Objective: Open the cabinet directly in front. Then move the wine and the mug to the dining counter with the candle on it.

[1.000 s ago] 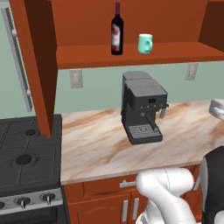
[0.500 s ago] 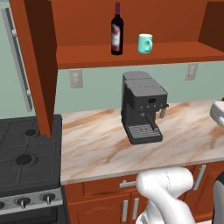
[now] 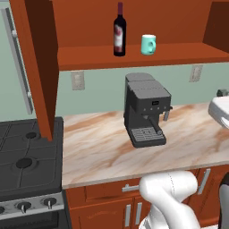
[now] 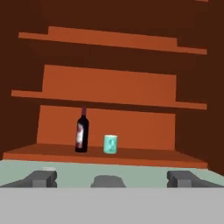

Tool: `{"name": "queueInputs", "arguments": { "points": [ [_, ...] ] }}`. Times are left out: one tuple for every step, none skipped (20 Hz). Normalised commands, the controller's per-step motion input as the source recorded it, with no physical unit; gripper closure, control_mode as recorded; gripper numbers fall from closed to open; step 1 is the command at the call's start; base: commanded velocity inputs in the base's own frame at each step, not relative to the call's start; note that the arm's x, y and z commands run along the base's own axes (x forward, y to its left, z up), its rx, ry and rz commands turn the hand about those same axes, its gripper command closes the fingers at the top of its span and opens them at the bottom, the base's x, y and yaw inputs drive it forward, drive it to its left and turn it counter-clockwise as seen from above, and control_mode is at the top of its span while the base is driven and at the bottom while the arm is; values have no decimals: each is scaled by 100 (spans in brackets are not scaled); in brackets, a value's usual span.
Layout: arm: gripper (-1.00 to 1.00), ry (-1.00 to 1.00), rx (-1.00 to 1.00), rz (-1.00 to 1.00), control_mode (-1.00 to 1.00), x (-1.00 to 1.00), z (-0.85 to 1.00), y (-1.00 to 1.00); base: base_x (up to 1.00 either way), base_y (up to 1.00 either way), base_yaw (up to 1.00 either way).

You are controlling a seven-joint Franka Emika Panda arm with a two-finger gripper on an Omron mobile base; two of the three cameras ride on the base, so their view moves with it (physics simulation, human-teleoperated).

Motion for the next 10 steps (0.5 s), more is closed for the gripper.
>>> {"name": "queueInputs", "arguments": {
  "points": [
    [-100,0,-14,7,-100,0,21,51,0,0,0],
    [-100,0,-13,7,-100,0,18,52,0,0,0],
    [-100,0,-13,7,-100,0,10,55,0,0,0],
    [-100,0,-12,6,-100,0,5,55,0,0,0],
    [-100,0,-9,4,-100,12,0,48,0,0,0],
    [-100,5,-6,0,-100,26,0,39,0,0,0],
    [-100,7,-3,0,-100,36,0,27,0,0,0],
    [-100,7,0,0,-100,45,0,20,0,0,0],
    [-100,6,0,0,-100,50,0,19,0,0,0],
    [-100,6,0,0,-100,57,0,13,0,0,0]
  ]
}}
